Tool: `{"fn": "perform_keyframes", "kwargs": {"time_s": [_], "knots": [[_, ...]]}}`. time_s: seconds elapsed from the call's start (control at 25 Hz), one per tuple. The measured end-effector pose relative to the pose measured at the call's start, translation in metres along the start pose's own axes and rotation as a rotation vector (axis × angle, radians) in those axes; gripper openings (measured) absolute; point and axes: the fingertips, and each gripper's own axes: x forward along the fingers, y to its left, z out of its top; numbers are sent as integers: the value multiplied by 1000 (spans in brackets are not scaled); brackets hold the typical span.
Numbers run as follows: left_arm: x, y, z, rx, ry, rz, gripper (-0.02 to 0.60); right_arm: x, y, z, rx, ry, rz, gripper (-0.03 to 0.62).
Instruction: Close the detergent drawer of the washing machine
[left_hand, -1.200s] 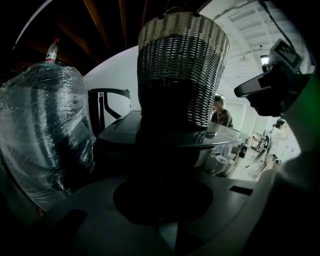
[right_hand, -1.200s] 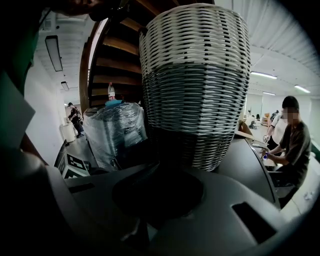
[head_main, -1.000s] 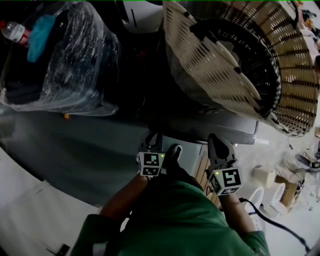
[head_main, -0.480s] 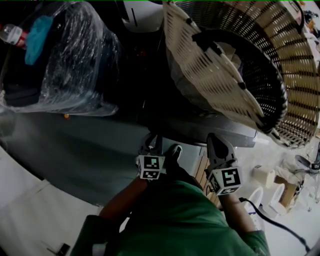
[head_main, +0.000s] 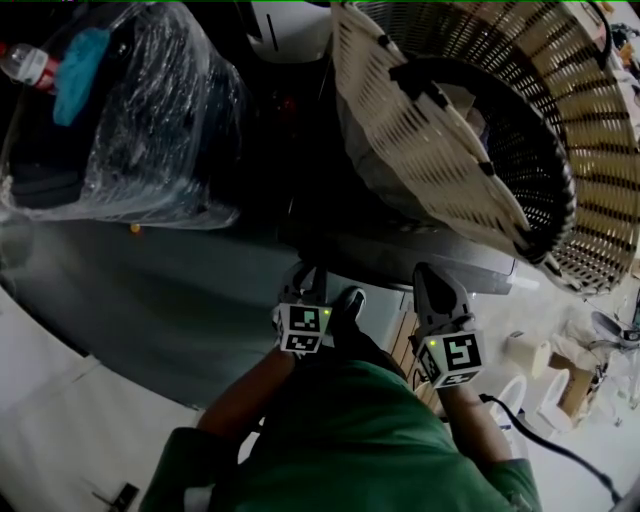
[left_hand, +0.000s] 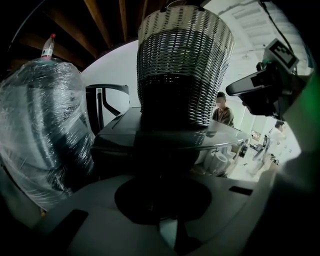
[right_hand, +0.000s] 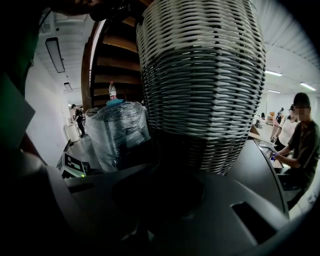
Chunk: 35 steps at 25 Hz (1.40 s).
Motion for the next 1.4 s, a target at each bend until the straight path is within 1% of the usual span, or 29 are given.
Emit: {"fn": "perform_keyframes", "kwargs": {"time_s": [0.08,0.24,0.32,0.44,0.52,0.6,0.72,0.84,0.96,1.12,1.2,1.32,1.4], "knots": [[0,-1,-1,3,-4,-14,40,-3,0,-1,-2,-10,-2,23],[-5,-2,0,-50,7,-28,40,-12,1,2,-4,-63,-6,23],[-10,2,12,-42,-22,-21,40,-15,1,8,-2,-77,-10,23],[-27,3,34,-11,-79,-1,40,-22,0,24,-18,-150,-5,23],[-47,-5,38,-18,-90,7,40,-38,3,25,-12,-143,-1,23],[-66,-12,47,-17,-108,13,40,-50,6,28,0,-174,5,23],[-85,-9,80,8,-180,31,40,-57,12,42,-9,-208,21,23],[-103,-5,121,26,-257,51,40,-62,13,56,-21,-280,28,23],[-126,-7,159,36,-327,58,40,-73,14,70,-24,-325,33,23],[-153,-21,198,88,-399,43,40,-100,19,96,-81,-408,24,23],[-166,-28,215,113,-431,33,40,-117,24,115,-116,-467,20,23],[-184,-38,238,147,-486,16,40,-137,26,137,-127,-538,15,23],[-193,-44,250,155,-520,3,40,-145,23,143,-126,-557,1,23]]}}
